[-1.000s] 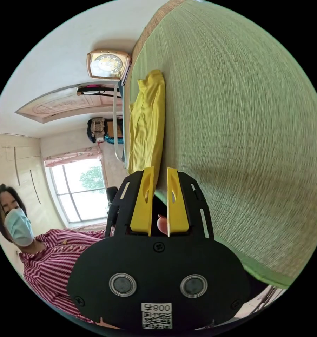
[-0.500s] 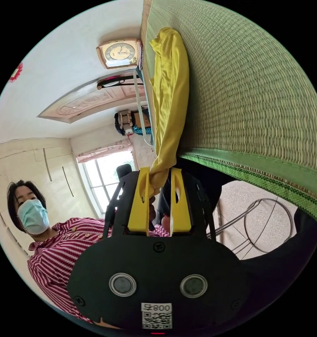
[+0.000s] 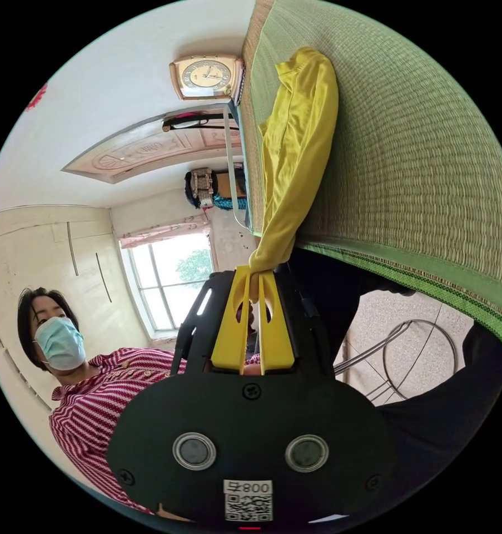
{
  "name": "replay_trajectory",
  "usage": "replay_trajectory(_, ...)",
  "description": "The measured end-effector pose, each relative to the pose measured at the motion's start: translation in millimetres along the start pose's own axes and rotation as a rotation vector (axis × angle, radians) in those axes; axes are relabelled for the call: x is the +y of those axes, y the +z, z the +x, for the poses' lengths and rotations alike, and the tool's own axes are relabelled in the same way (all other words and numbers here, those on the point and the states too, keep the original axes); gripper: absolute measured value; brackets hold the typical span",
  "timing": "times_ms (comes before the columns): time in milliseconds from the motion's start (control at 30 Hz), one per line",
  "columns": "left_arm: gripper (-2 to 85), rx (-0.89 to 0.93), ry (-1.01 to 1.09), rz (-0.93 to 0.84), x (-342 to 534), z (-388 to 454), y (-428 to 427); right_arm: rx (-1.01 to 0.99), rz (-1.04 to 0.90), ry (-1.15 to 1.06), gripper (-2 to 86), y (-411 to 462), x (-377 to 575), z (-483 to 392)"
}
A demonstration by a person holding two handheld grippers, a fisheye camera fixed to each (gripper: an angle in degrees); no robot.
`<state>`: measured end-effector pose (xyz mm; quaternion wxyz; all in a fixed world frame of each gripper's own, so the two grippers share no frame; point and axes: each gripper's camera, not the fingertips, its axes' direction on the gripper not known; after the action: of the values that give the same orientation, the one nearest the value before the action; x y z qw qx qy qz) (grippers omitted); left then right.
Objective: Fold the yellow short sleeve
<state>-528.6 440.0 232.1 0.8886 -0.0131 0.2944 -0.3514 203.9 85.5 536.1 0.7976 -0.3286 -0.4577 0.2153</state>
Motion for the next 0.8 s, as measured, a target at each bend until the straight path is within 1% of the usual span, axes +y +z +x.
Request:
replay_trajectory(100,12.0,0.046,-0.092,0.028,-7.2,-29.7,-12.1,0.019,0.004,0.005,1.5,-5.4,6.2,-3.6)
replay_trajectory(233,13.9,0.150,-0.145,0.018,-17.5,-48.7,-9.8,0.017,0.017,0.011,1.5,-11.5,15.5,-6.5)
replay_trajectory(300,13.9,0.184,-0.131,0.007,-23.0,-46.7,-8.6,0.032,0.013,0.016,1.5,-13.5,20.6,-8.2)
replay_trajectory(367,13.7,0.174,-0.100,-0.026,-29.0,-39.5,-7.7,0.044,0.014,0.018,1.4,-15.5,24.1,-9.7)
replay_trajectory(433,12.7,0.139,-0.057,-0.052,-35.0,-29.7,-12.6,0.049,0.017,0.018,1.4,-18.0,27.1,-10.5)
replay_trajectory(600,6.3,0.163,0.000,-0.066,-38.5,-12.6,-31.4,0.072,0.015,0.026,1.4,-24.8,36.8,-10.9)
replay_trajectory(700,5.0,0.207,0.034,-0.055,-34.5,4.4,-48.0,0.064,0.035,0.017,1.4,-35.5,45.3,-14.3)
replay_trajectory(800,4.4,0.291,0.080,-0.004,-30.5,28.4,-70.6,0.053,0.062,-0.016,1.3,-52.1,56.1,-27.3)
